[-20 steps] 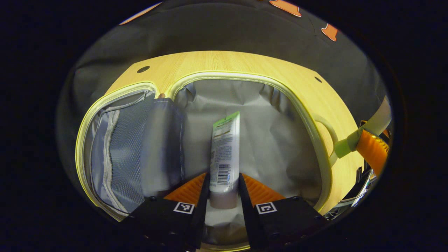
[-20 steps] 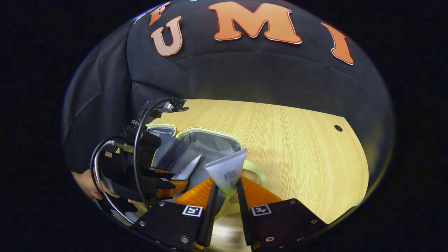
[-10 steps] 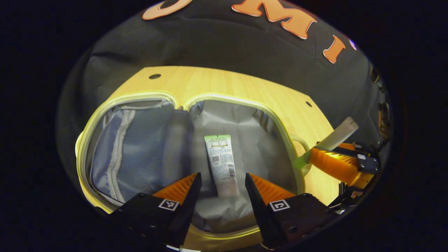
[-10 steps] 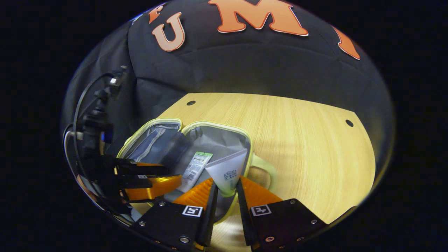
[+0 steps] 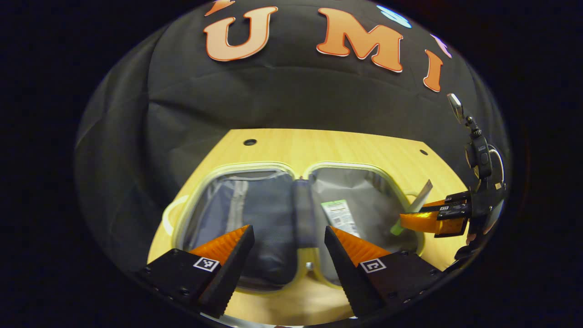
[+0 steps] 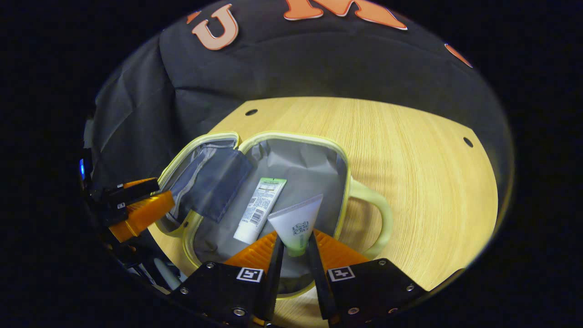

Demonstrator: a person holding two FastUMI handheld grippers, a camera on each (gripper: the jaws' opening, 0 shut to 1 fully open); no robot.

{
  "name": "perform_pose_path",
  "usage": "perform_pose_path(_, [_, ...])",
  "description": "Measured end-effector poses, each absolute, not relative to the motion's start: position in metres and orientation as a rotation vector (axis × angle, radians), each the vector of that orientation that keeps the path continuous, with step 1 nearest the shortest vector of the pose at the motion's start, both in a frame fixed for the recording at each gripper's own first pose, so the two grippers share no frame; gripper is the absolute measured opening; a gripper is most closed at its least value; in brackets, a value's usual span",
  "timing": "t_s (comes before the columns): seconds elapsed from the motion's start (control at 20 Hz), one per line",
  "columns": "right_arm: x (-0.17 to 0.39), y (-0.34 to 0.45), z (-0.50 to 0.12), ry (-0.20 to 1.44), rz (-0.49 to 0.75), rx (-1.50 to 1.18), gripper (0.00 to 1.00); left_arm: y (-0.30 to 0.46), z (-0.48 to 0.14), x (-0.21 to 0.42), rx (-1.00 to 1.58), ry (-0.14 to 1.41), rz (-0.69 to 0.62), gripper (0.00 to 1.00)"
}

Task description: First open the suitcase, pack the skin care products into it, and then close the suitcase.

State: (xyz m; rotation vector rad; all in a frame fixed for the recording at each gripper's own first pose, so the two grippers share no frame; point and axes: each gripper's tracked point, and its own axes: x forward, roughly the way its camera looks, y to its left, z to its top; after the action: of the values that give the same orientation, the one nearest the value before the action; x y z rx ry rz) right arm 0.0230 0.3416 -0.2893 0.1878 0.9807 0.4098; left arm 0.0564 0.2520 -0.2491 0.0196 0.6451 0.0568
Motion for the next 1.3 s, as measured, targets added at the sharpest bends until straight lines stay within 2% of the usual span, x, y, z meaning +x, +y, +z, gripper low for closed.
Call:
perform_pose_path(0.15, [0.029, 0.346, -0.288, 0.988, 0.398, 0.228, 0.45, 0.287, -0.236, 0.048, 0.077, 0.604, 0.137, 0.96])
perform_pose_path(0.35, [0.043, 0.346, -0.277, 0.953, 0.372, 0.281, 0.59, 0.344, -0.233, 0.038, 0.097, 0.571, 0.238, 0.94])
perform_pose_path(0.6, [0.054, 0.324, -0.240, 0.813, 0.327, 0.263, 0.72, 0.382, -0.244, 0.034, 0.091, 0.565, 0.316, 0.95])
perform_pose_path(0.8, [0.050, 0.274, -0.200, 0.673, 0.219, 0.169, 0.84, 0.401, -0.256, 0.035, 0.036, 0.580, 0.340, 0.94])
perform_pose_path(1.15, [0.039, 0.146, -0.125, 0.458, -0.061, 0.041, 0.88, 0.440, -0.252, 0.057, -0.068, 0.574, 0.385, 0.94])
perform_pose_path(1.3, [0.031, 0.099, -0.098, 0.401, -0.154, -0.003, 0.88, 0.446, -0.262, 0.066, -0.120, 0.616, 0.360, 0.94])
